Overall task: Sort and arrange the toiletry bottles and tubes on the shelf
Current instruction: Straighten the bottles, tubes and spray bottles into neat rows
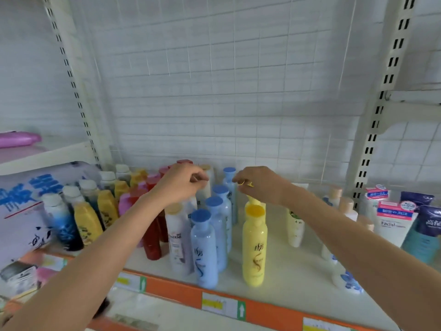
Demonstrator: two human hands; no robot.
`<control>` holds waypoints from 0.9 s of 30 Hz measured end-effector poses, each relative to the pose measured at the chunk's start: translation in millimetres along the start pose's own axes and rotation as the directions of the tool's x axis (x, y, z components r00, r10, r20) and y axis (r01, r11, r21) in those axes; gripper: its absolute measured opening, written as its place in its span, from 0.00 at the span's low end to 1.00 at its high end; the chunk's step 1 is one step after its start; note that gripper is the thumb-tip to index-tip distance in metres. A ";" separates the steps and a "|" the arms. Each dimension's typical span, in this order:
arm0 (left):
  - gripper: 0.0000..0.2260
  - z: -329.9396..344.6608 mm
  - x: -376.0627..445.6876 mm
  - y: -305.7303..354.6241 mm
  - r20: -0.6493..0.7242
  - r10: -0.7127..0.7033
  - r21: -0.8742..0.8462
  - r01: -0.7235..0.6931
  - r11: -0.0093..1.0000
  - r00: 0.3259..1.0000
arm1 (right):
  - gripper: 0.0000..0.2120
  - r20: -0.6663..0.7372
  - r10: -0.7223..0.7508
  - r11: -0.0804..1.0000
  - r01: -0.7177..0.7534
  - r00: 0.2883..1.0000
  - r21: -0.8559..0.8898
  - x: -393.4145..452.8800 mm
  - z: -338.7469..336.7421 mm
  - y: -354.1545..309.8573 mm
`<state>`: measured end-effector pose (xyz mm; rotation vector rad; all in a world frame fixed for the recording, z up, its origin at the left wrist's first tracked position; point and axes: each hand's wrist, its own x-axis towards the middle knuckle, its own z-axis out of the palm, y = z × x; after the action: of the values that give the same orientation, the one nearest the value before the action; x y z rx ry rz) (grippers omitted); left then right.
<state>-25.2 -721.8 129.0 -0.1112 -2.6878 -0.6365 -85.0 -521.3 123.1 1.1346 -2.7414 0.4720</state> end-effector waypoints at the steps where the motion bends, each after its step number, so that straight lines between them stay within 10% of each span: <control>1: 0.06 -0.6 2.7 -5.5 0.038 0.011 -0.003 -0.010 1.000 0.999 | 0.14 0.033 -0.002 1.000 0.003 0.999 -0.021 12.0 2.2 -5.8; 7: 0.07 1.0 7.3 -39.8 0.169 0.150 -0.061 -0.142 0.988 0.974 | 0.19 0.268 0.110 0.984 -0.067 0.957 -0.164 53.8 26.8 -23.9; 27: 0.10 3.3 18.5 -82.0 0.273 0.255 0.091 -0.288 0.953 0.928 | 0.15 0.132 0.171 0.975 -0.148 0.976 -0.166 78.4 15.2 -25.1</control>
<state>-56.6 -793.9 99.0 -0.5589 -2.8759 -0.3818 -122.7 -595.2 133.7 0.9509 -2.9493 0.1939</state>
